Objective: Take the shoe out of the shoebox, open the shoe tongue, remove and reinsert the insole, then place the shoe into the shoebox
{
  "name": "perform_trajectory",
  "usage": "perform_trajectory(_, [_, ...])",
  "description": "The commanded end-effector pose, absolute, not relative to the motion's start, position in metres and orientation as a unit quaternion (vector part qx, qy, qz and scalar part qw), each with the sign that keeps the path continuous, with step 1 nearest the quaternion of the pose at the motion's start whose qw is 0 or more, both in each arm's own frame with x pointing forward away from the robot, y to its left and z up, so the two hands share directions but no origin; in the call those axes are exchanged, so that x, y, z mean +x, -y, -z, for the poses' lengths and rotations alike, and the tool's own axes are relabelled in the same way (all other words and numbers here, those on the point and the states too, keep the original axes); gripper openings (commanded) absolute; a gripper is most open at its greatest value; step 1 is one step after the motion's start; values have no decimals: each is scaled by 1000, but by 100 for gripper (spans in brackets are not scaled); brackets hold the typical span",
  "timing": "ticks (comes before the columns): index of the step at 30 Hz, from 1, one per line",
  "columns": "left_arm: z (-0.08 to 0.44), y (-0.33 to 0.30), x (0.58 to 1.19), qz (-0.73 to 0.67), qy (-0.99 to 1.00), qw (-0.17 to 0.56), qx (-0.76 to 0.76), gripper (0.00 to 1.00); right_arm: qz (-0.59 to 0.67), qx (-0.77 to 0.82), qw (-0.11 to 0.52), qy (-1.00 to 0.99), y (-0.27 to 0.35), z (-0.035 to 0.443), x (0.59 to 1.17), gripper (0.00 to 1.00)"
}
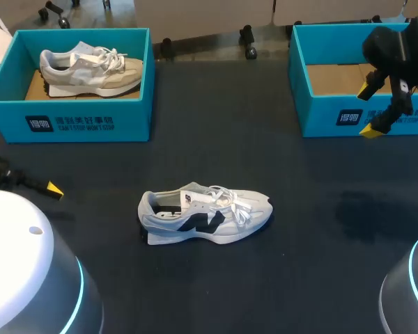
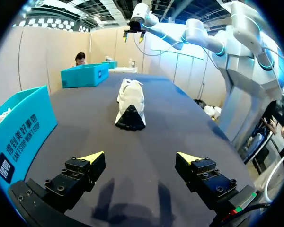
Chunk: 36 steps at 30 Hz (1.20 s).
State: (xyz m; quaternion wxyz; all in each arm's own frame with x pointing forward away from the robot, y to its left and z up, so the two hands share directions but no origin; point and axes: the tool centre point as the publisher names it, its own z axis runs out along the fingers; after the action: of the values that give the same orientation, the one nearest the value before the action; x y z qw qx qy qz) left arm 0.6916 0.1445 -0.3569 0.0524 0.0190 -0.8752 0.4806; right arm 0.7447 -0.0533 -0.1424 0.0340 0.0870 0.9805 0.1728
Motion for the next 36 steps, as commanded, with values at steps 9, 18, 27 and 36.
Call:
perform_trajectory(9, [380, -111, 699, -512, 858, 4, 25, 100, -172, 87, 33, -981, 52, 143, 746, 100])
perform_trajectory(18, [401, -92, 704, -522, 853, -3, 21, 100, -172, 87, 33, -981, 52, 143, 746, 100])
perform_trajectory(27, [406, -86, 704, -523, 852, -5, 28, 100, -172, 87, 33, -981, 52, 143, 746, 100])
perform_trajectory(36, [406, -86, 704, -523, 852, -5, 28, 100, -172, 87, 33, -981, 52, 143, 746, 100])
